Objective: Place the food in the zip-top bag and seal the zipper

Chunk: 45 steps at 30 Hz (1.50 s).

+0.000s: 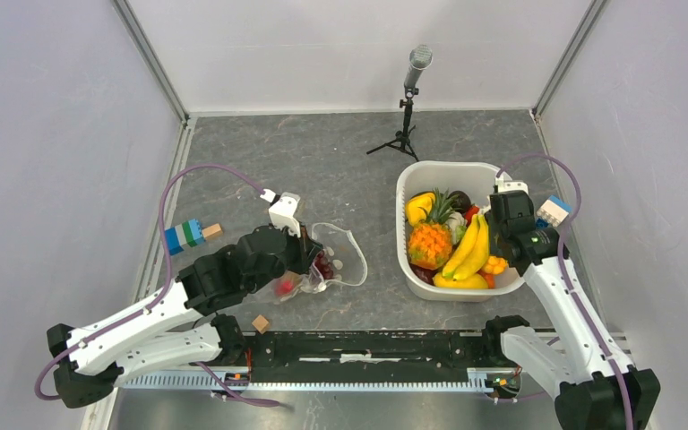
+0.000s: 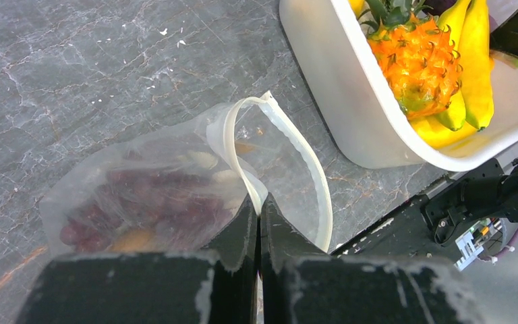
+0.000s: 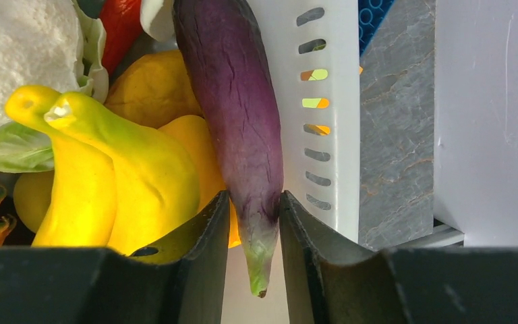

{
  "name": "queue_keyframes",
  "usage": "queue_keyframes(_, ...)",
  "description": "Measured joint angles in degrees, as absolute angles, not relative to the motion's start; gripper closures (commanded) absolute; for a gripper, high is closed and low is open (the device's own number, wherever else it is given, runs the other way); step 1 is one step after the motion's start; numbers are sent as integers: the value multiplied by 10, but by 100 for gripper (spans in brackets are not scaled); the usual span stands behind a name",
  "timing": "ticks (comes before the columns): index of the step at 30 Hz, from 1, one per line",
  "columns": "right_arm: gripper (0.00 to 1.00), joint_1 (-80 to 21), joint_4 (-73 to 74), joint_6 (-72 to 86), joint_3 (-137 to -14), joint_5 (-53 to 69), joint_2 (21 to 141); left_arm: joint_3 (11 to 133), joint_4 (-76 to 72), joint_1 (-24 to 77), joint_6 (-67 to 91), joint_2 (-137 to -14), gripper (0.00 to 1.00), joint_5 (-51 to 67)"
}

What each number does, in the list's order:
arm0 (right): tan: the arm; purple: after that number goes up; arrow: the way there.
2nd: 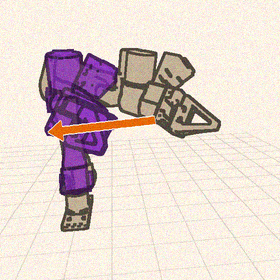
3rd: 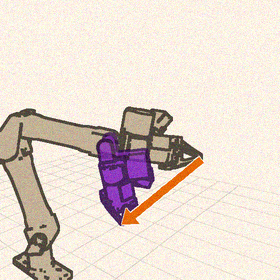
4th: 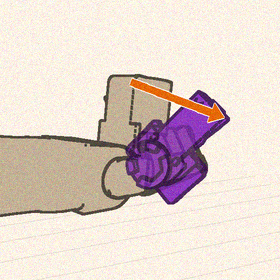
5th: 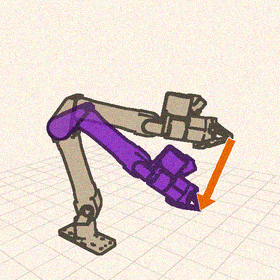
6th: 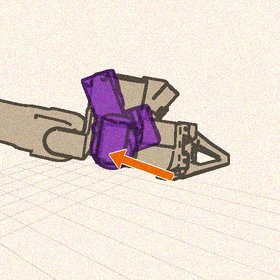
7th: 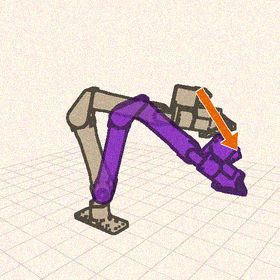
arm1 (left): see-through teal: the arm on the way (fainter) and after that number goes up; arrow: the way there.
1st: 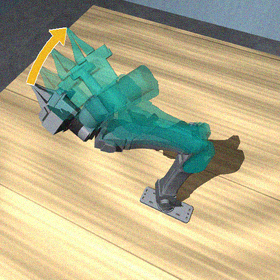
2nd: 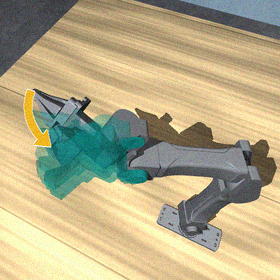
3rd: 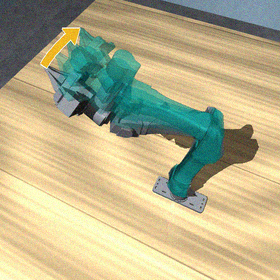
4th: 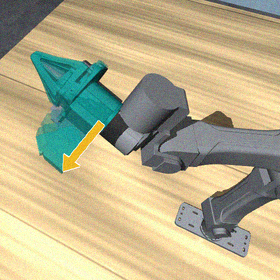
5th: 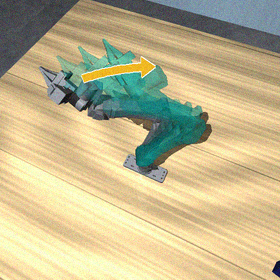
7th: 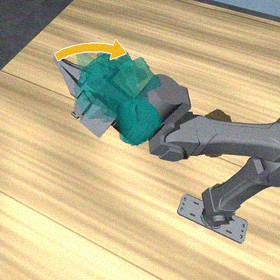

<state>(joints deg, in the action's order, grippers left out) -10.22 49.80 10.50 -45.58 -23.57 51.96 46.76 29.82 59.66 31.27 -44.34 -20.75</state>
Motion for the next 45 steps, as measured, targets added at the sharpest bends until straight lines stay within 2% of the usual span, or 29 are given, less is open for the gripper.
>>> queue_keyframes(1, 67, -102, 498, 104, -455, -232, 519, 468, 299, 597, 313, -443, 98, -208)
queue_keyframes(3, 68, -102, 498, 103, -455, -229, 516, 468, 299, 597, 313, -444, 98, -208)
queue_keyframes(7, 60, -102, 498, 102, -455, -229, 512, 468, 299, 597, 313, -446, 98, -207)
queue_keyframes(9, 47, -102, 498, 101, -455, -229, 512, 468, 299, 597, 313, -448, 98, -206)
queue_keyframes(12, 47, -102, 498, 100, -455, -229, 514, 468, 299, 597, 313, -449, 98, -207)
queue_keyframes(19, 61, -102, 497, 98, -455, -222, 526, 468, 299, 597, 312, -450, 98, -207)
queue_keyframes(20, 64, -102, 497, 97, -455, -220, 529, 468, 299, 597, 312, -451, 98, -207)
queue_keyframes(21, 72, -102, 495, 96, -455, -219, 531, 468, 299, 597, 312, -452, 98, -206)
queue_keyframes(23, 77, -102, 493, 94, -454, -216, 532, 468, 299, 597, 312, -454, 98, -206)
queue_keyframes(24, 85, -102, 493, 95, -454, -215, 532, 468, 299, 597, 312, -455, 98, -205)
queue_keyframes(28, 92, -102, 494, 96, -455, -220, 530, 468, 299, 597, 312, -455, 98, -205)
queue_keyframes(38, 91, -102, 483, 97, -536, -239, 421, 468, 298, 596, 312, -458, 98, -205)
queue_keyframes(42, 92, -101, 436, 90, -552, -147, 375, 468, 295, 596, 312, -465, 98, -204)
queue_keyframes(45, 92, -100, 383, 91, -541, -15, 361, 468, 295, 596, 312, -465, 98, -204)
